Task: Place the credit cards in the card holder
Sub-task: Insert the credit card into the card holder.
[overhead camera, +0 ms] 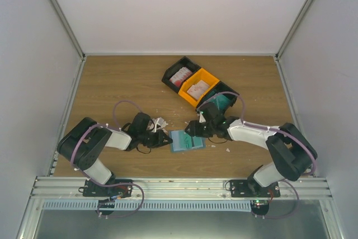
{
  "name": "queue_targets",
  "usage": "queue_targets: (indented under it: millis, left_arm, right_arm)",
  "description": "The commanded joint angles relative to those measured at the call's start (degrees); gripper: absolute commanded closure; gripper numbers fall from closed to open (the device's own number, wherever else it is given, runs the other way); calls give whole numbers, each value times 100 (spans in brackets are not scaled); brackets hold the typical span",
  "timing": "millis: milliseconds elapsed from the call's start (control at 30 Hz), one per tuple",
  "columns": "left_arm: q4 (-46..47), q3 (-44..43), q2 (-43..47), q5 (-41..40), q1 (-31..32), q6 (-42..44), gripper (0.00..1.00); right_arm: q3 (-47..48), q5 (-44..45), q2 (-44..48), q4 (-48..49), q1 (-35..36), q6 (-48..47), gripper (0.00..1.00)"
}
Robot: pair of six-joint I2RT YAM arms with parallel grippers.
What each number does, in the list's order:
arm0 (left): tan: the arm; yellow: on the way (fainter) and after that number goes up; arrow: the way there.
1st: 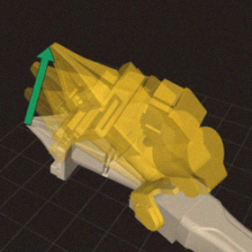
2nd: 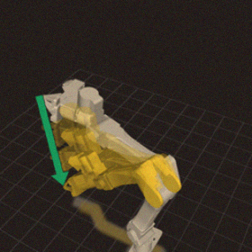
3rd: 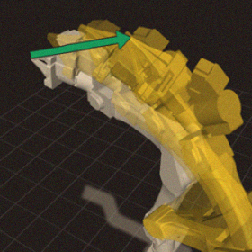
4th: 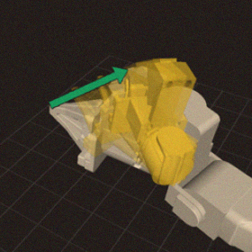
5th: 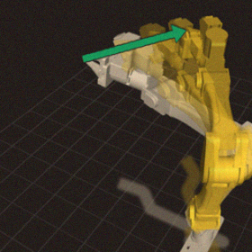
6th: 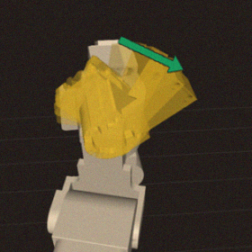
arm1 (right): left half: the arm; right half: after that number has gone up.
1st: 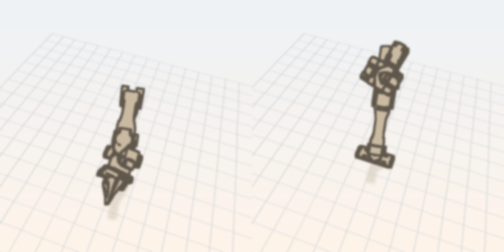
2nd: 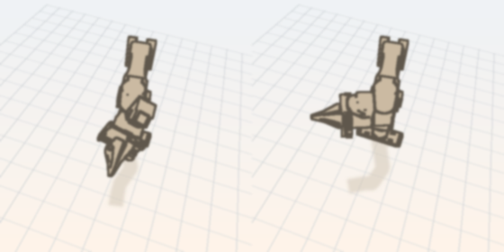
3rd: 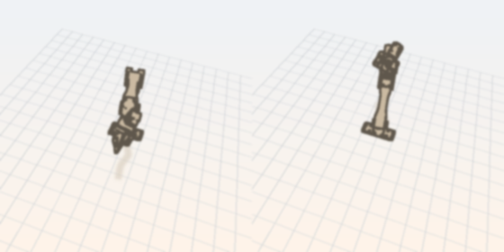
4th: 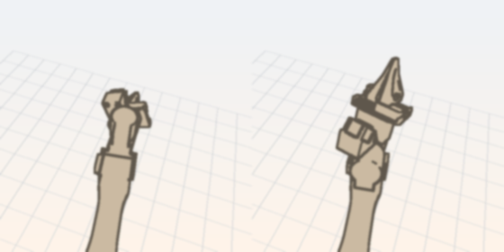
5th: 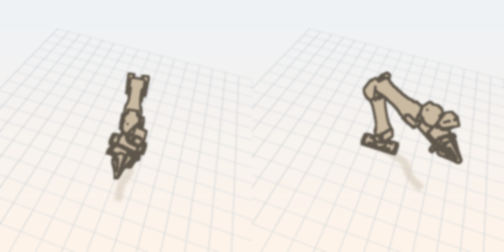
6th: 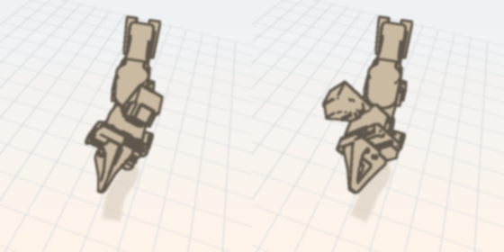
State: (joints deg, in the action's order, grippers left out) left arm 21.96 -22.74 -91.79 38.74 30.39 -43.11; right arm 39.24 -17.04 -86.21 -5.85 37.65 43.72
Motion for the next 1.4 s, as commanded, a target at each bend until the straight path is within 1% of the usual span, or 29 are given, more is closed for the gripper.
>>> queue_targets:
  millis: [0, 100, 200, 367, 633, 767, 867, 967, 1067, 1233, 1300, 1367]
  left_arm:
    - [180, 127, -58, -119, 87, -38, 92]
    - [163, 156, -11, -216, 114, -12, 93]
    - [128, 194, 26, -285, 141, 22, 94]
    - [253, 290, 9, -319, 181, 5, 96]
    - [420, 273, -186, -245, 286, -39, 97]
    - [564, 310, -221, -194, 308, -91, 98]
    - [616, 323, -217, -175, 318, -110, 98]
    - [617, 323, -217, -166, 318, -112, 99]
    - [583, 327, -194, -169, 318, -101, 99]
    - [483, 317, -16, -196, 318, -97, 97]
    - [345, 289, 82, -228, 318, -48, 95]
    - [137, 254, 210, -328, 318, -5, 89]
  right_arm:
    - [261, 603, 164, -940, 429, 358, 50]
    - [358, 574, 104, -1121, 577, 521, 50]
    - [487, 727, -25, -1413, 706, 602, 50]
    - [562, 577, -243, -1335, 780, 600, 49]
    - [436, -232, -483, -643, 788, 813, 48]
    - [237, -654, -412, 145, 787, 927, 47]
    - [103, -820, -436, 557, 788, 1012, 46]
    - [111, -785, -427, 563, 788, 948, 46]
    - [154, -508, -240, 434, 788, 805, 46]
    - [354, 394, 351, -450, 788, 455, 45]
    - [435, 950, 594, -904, 783, 287, 44]
    - [474, 1585, 784, -1350, 783, 133, 42]
